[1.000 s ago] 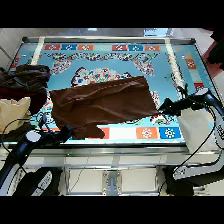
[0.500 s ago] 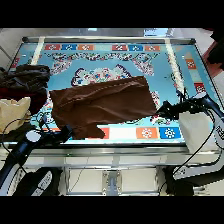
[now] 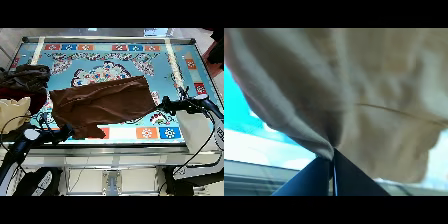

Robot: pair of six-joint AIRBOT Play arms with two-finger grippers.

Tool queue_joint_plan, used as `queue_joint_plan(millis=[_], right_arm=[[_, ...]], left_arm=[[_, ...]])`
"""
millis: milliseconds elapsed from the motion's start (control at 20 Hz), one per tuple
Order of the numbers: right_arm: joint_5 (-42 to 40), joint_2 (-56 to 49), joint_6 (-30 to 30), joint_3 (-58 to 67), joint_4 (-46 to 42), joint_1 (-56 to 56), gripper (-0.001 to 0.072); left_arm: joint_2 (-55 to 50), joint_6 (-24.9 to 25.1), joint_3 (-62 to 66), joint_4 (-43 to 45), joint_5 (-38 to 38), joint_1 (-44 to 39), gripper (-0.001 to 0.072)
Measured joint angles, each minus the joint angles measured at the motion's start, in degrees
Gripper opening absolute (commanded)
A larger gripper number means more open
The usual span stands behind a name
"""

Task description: Fold the shirts.

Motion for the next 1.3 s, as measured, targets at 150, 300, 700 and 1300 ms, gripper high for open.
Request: queue_joint_plan(millis=[150,300,700,1300], right_arm=[[2.89,3.58,0.85,0.0,-4.61,-1.27,0.003],[7.06,7.74,2.12,-0.02,-10.16,-3.76,0.0029],[16.2,20.87,2.8,-1.86,-17.86,-8.2,0.0029],[1.77,21.9,2.97,5.2,-15.76,-0.07,0.0028]], left_arm=[[0.31,1.2,5.46,1.33,-5.53,0.0,0.0011],[0.52,1.95,10.99,4.55,-12.61,0.0,0.0011],[0.72,3.21,16.7,8.26,-24.44,0.0,0.001],[-13.55,5.92,40.37,14.38,-21.99,-2.47,0.0008]])
